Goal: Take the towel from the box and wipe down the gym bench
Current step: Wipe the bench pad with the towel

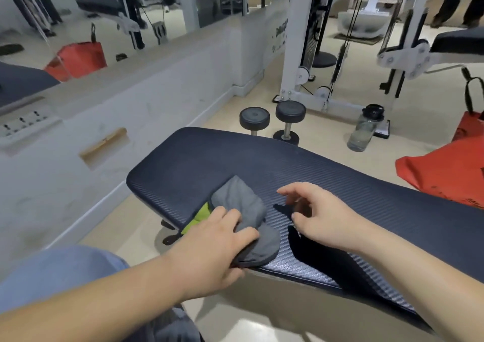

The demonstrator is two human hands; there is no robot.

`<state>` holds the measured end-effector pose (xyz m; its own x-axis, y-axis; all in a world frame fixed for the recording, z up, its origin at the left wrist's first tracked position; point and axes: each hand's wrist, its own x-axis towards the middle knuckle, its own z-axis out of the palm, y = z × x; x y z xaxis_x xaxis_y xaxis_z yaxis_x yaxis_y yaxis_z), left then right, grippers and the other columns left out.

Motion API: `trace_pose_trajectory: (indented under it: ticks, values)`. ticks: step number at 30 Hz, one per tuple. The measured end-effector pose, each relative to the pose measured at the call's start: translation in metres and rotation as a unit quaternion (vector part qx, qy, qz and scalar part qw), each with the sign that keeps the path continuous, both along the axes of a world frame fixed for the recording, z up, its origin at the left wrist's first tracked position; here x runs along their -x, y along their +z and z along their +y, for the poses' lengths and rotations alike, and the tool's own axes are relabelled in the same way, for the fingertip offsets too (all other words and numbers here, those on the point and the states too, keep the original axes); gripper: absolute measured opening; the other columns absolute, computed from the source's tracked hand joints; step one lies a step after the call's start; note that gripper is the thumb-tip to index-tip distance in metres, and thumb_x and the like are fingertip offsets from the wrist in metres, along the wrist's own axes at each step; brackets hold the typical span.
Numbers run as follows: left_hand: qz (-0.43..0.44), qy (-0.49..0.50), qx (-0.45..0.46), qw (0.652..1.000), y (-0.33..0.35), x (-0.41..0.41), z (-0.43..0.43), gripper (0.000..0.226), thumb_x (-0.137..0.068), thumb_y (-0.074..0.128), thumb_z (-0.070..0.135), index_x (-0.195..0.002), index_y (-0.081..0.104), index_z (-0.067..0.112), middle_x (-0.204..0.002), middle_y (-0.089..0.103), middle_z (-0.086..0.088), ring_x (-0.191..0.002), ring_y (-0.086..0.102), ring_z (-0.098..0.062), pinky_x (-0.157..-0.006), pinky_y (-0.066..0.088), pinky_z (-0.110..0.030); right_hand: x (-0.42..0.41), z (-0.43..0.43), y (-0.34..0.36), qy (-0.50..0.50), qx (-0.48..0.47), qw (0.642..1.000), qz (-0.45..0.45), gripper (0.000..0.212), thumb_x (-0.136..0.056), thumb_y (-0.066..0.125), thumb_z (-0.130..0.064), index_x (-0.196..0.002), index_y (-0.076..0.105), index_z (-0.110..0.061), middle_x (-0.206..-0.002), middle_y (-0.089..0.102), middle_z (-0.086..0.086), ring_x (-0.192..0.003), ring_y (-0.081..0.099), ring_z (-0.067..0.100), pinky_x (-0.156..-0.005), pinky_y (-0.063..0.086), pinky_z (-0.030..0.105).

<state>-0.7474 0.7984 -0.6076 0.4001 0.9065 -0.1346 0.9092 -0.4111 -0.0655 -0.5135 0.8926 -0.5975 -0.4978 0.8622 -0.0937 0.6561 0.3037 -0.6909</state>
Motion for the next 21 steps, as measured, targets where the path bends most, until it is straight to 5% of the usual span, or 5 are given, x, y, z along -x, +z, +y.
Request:
trace_pose_trajectory:
  ticks: [5,8,15,18,21]
  values:
    - [-0.152,0.043,0.021,0.987,0.008,-0.001,0.000,0.049,-0.069,0.062,0.019,-0.114,0.056,0.038,-0.103,0.062,0.005,-0.091,0.056,-0.022,-0.077,0.051,-0.035,0.005,-0.008,-0.007,0.152,-0.015,0.987,-0.056,0.085,-0.068,0.051,-0.005,-0.150,0.048,-0.031,-0.146,0.042,-0.016,-0.139,0.035,0.004,-0.117,0.026,0.016]
    - [-0.505,0.206,0.148,0.825,0.033,-0.001,0.008,0.042,-0.075,0.062,0.006,-0.104,0.067,0.037,-0.088,0.073,0.008,-0.067,0.060,-0.012,-0.067,0.052,-0.029,0.013,-0.011,-0.004,0.143,-0.007,0.990,-0.003,0.084,-0.071,0.067,-0.007,-0.148,0.048,-0.033,-0.158,0.041,-0.012,-0.150,0.029,0.001,-0.124,0.023,0.022]
    - [-0.742,0.282,0.260,0.550,0.070,0.020,0.021,0.036,-0.070,0.066,0.005,-0.106,0.070,0.002,-0.102,0.075,-0.024,-0.088,0.071,-0.032,-0.089,0.056,-0.046,0.017,-0.013,0.024,-0.008,0.320,0.874,0.366,0.046,-0.080,0.080,-0.001,-0.123,0.062,0.001,-0.113,0.076,0.024,-0.097,0.073,0.035,-0.090,0.060,0.046]
    - [-0.584,0.354,0.153,0.714,0.061,0.035,0.036,0.006,-0.089,0.066,0.015,-0.090,0.071,0.013,-0.082,0.075,-0.013,-0.068,0.070,-0.015,-0.058,0.055,-0.025,0.023,-0.014,0.017,-0.119,0.272,0.899,0.321,0.039,-0.093,0.076,-0.009,-0.130,0.063,-0.014,-0.099,0.079,0.006,-0.084,0.072,0.019,-0.079,0.059,0.032]
    - [-0.302,0.373,-0.027,0.877,0.034,0.053,0.049,0.034,-0.088,0.067,0.031,-0.122,0.065,0.031,-0.122,0.071,0.001,-0.110,0.067,-0.021,-0.088,0.057,-0.038,0.020,-0.012,0.003,-0.141,-0.014,0.986,0.087,0.043,-0.095,0.072,-0.021,-0.133,0.058,-0.032,-0.101,0.069,-0.015,-0.088,0.065,0.000,-0.083,0.051,0.019]
